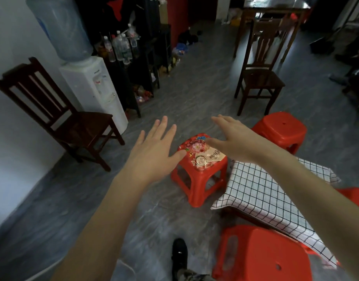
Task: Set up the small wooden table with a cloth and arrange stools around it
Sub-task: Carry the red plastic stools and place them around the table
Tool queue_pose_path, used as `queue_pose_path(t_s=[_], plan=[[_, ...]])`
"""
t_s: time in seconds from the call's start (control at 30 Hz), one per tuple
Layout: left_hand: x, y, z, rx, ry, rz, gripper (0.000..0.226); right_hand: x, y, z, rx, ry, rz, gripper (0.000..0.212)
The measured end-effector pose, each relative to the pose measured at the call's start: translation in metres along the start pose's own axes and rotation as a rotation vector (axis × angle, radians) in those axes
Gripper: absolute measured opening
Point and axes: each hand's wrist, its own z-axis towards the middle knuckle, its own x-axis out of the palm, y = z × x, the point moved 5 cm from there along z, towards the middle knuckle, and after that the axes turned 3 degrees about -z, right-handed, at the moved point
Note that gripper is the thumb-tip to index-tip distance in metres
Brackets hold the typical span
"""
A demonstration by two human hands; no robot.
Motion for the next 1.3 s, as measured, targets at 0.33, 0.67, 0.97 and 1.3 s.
queue_pose_path(t_s=[0.33, 0.67, 0.97, 1.3], plan=[[-0.017, 0.069, 0.130, 0.035, 0.043, -0.006, 0.076, 0.001, -0.006, 0.140, 0.005, 0.002, -0.023, 0.076], [-0.015, 0.150, 0.201, 0.003, 0.085, -0.018, 0.075, 0.027, 0.027, 0.242, -0.064, 0.076, -0.112, 0.072], [-0.037, 0.257, 0.259, 0.051, 0.104, 0.011, 0.075, 0.053, 0.090, 0.351, -0.050, 0.089, -0.124, 0.069], [-0.069, 0.352, 0.353, 0.211, 0.142, 0.048, 0.076, 0.075, 0.146, 0.459, 0.118, 0.061, -0.055, 0.069]])
